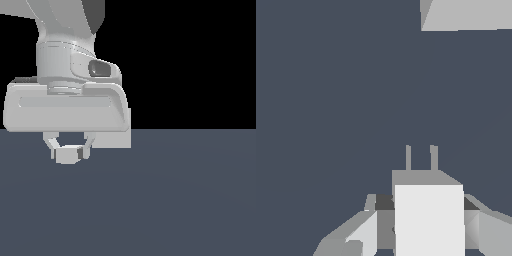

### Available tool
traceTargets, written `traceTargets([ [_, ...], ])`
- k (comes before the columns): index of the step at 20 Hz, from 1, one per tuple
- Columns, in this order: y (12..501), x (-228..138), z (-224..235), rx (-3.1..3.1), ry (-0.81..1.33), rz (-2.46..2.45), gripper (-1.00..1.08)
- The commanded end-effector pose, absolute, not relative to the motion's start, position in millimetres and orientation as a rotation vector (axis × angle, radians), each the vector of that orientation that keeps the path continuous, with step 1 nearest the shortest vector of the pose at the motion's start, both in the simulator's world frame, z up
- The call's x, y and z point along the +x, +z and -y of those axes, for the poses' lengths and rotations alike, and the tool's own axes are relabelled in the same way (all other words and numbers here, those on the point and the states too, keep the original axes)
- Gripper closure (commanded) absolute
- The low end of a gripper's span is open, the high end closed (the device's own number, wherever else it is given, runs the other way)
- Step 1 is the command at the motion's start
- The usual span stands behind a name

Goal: Plug the charger into the wall socket.

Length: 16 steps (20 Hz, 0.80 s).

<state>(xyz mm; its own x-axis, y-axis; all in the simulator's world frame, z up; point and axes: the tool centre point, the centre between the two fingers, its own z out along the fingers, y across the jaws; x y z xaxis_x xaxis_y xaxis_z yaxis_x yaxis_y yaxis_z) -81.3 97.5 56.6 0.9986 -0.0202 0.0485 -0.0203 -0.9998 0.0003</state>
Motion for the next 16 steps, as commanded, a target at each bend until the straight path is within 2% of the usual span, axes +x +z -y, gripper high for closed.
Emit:
traceTargets([
  [1, 69.8, -71.5, -80.3, 3.140, 0.077, 0.019, 1.08],
  [9, 96.5, -49.0, -46.1, 3.141, 0.077, -0.006, 1.08],
  [16, 100.3, -44.4, -41.6, 3.141, 0.077, -0.010, 1.08],
])
